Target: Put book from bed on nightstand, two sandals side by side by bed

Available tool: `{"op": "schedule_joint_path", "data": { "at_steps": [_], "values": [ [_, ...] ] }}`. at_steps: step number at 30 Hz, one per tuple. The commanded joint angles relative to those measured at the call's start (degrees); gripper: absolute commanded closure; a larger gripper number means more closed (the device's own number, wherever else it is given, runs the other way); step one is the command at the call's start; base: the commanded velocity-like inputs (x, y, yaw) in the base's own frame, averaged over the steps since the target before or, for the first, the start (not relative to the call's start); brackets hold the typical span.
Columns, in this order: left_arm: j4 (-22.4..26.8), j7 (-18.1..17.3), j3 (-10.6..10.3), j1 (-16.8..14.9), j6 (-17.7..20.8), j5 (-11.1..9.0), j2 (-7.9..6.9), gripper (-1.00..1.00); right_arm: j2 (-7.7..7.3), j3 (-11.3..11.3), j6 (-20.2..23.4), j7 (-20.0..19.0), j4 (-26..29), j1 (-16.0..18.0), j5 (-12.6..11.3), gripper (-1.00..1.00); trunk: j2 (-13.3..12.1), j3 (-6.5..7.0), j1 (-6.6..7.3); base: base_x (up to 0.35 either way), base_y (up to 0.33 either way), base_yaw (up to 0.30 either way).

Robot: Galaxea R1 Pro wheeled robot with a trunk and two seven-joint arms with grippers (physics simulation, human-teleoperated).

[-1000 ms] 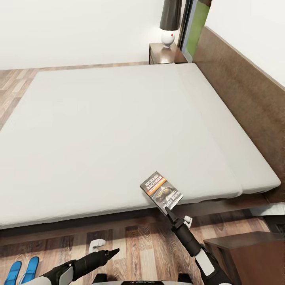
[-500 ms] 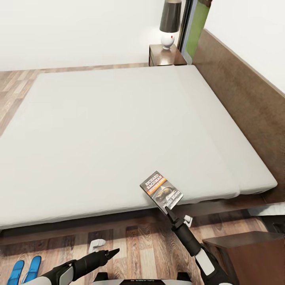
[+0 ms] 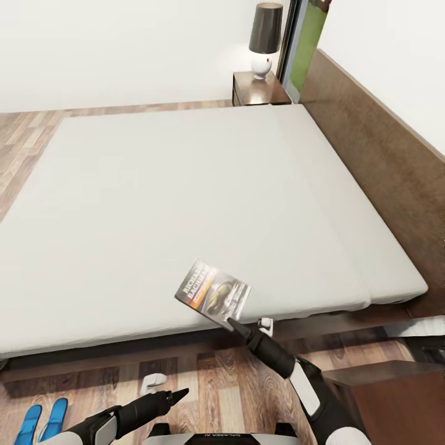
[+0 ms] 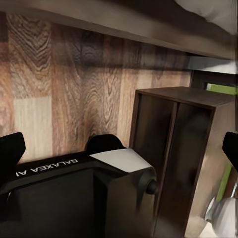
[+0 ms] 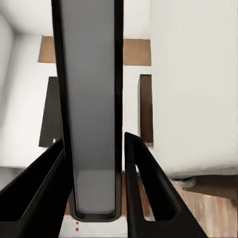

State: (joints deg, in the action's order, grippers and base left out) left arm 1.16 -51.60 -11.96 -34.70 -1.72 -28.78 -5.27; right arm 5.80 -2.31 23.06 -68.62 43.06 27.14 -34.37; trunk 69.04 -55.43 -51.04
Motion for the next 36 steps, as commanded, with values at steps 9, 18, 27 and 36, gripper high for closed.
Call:
{"op": "schedule_joint_path", "data": {
  "at_steps": [9, 18, 27, 36],
  "values": [
    [-0.10, -0.17, -0.51, -0.02, -0.12, -0.39, 0.53, -1.00, -9.85, 0.67, 17.58, -0.67, 6.77, -0.14, 0.33, 1.00, -3.60, 1.59, 1.98, 0.000, 0.000, 0.000],
    [-0.11, -0.03, -0.52, -0.02, -0.12, -0.37, 0.70, -1.00, -24.53, 0.77, 18.61, -0.81, 6.99, -0.49, 0.33, 1.00, -7.21, 3.21, 3.96, 0.000, 0.000, 0.000],
    [-0.11, 0.00, -0.48, -0.02, -0.14, -0.40, 0.70, -1.00, -32.22, 0.77, 18.85, -0.83, 6.64, -0.51, 0.25, 1.00, -10.82, 4.82, 5.93, 0.000, 0.000, 0.000],
    [-0.11, 0.00, -0.45, -0.02, -0.12, -0.40, 0.70, -1.00, -32.95, 0.73, 18.86, -0.82, 6.43, -0.51, 0.27, 1.00, -14.43, 6.83, 7.91, 0.000, 0.000, 0.000]
  ]
}}
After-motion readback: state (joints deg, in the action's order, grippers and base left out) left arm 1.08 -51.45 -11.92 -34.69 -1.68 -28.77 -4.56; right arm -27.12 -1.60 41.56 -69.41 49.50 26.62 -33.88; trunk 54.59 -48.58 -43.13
